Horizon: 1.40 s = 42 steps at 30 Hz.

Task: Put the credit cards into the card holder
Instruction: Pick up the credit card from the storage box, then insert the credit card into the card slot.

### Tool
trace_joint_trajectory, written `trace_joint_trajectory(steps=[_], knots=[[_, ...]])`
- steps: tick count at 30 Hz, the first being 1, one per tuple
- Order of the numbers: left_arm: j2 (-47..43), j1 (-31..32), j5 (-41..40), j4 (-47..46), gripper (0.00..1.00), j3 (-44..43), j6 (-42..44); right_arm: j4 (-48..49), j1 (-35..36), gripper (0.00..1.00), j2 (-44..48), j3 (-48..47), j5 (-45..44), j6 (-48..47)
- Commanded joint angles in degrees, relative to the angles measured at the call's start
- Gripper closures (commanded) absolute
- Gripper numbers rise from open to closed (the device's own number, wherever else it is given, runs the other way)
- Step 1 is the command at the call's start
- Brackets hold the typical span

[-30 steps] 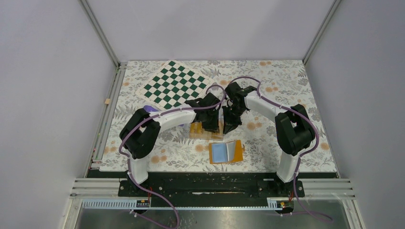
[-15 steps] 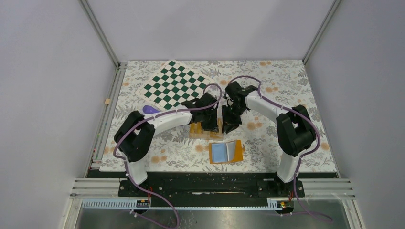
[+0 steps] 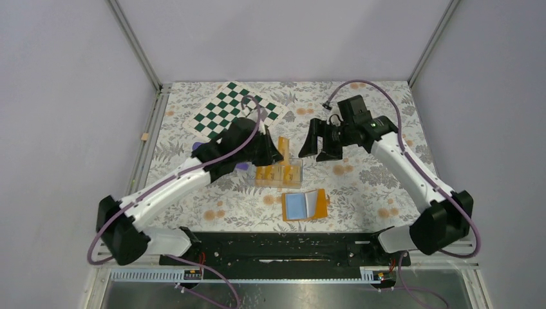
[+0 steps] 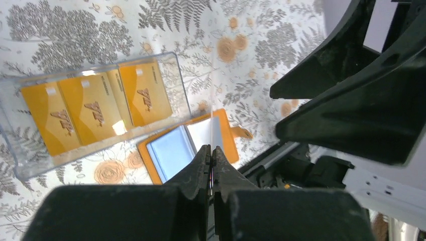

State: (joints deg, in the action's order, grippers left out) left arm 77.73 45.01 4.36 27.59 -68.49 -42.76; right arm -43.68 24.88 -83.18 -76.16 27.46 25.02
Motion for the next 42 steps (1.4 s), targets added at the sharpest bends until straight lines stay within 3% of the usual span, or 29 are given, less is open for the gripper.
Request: trace_joint_trajectory(steps=[1,5,9,13,17,21,25,31,32,36,39,42], knots=[[-9.5,-1.0,6.3,-9.9,1.00,10.8,-5.1,6.1,-1.0,0.17,6.6,6.2,12.2,3.9],[-18.9,-1.4,13.9,-24.0,1.00,22.7,-13.1,16.5,-1.0,0.17,12.1,14.5,20.8,11.0],[-23.5,-1.4,20.8,-38.7,1.00,32.0,-22.1,35.1,-0.9,0.22,16.3,25.0,27.0,22.9],[-25.9,-1.3,22.3,-50.6,1.00,39.1,-28.6,50.2,0.9,0.30,17.0,32.6,30.2,31.9],[-26.4,-1.2,22.9,-49.4,1.00,39.9,-28.3,59.3,3.7,0.37,15.8,34.8,31.1,36.9],[-27.0,-1.3,22.3,-47.1,1.00,39.7,-27.6,71.5,4.0,0.49,14.4,37.0,31.7,44.7],[-26.5,-1.2,22.5,-47.6,1.00,39.9,-27.9,76.1,4.2,0.64,12.8,37.4,32.8,47.4],[-26.0,-1.3,22.7,-47.6,1.00,40.4,-28.1,76.2,4.2,0.95,11.8,37.3,34.0,47.3],[-25.9,-1.3,22.6,-47.5,0.95,40.4,-28.1,75.6,4.2,1.00,11.8,37.3,34.1,46.9],[-25.2,-1.4,22.1,-46.5,0.51,40.2,-27.4,64.4,4.2,1.00,12.8,35.5,33.2,39.0],[-24.6,-1.4,21.3,-42.8,0.41,39.4,-25.8,44.2,4.2,1.00,14.3,31.6,27.8,25.0],[-23.2,-1.5,19.8,-35.7,0.39,38.1,-24.2,32.6,3.9,1.00,14.8,30.4,22.5,17.1]])
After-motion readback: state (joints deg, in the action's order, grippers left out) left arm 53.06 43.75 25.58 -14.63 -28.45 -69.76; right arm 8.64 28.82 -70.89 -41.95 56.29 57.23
